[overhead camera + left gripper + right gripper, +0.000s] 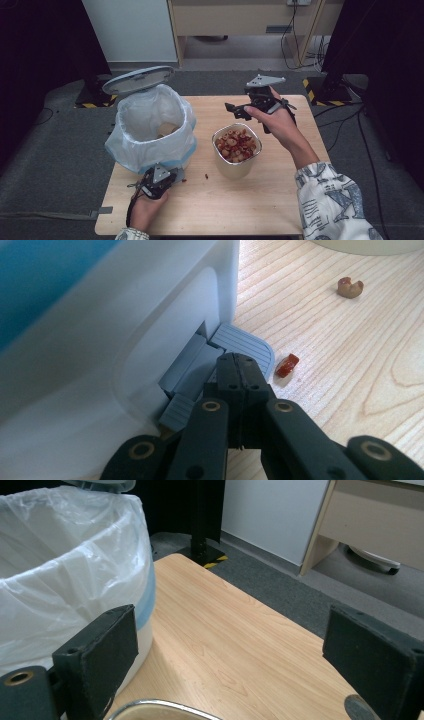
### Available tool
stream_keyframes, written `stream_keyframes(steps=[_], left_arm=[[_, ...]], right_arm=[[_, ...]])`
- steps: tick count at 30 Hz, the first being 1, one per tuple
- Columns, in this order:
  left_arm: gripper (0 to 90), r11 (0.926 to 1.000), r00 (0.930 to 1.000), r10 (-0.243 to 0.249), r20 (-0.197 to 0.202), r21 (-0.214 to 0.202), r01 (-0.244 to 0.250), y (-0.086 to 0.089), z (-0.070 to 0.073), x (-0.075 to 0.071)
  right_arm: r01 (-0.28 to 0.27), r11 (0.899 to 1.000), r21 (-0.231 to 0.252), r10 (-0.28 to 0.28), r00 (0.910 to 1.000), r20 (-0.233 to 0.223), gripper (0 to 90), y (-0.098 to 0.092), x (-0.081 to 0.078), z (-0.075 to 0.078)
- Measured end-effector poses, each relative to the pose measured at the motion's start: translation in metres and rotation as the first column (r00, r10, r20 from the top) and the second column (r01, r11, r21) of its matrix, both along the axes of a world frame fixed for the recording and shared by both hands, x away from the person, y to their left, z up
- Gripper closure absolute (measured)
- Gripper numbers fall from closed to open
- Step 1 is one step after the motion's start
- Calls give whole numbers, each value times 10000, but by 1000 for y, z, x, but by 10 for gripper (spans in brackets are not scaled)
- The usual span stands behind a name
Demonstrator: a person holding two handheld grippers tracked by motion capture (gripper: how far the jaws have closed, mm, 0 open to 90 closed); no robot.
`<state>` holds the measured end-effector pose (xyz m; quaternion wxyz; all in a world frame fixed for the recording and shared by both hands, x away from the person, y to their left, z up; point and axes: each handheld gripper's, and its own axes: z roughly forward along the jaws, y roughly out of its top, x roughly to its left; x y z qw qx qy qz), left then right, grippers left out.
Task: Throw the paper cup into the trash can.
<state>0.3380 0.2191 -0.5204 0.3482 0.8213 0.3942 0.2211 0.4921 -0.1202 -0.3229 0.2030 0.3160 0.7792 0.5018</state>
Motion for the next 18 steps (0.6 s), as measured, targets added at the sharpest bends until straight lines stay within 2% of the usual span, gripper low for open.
stream_keyframes(steps=[3, 10, 18], left_arm=[[893, 10000, 10000, -1, -14, 8, 1, 0, 0, 0], [893, 10000, 10000, -3, -11, 16, 3, 0, 0, 0], [893, 10000, 10000, -7, 6, -11, 7, 0, 0, 0]], right_arm=[[134, 9999, -32, -134, 9999, -12, 77, -5, 0, -1], [856, 9962, -159, -858, 9962, -137, 74, -17, 4, -7], [1234, 9922, -194, -1238, 9921, -184, 72, -26, 5, -12]])
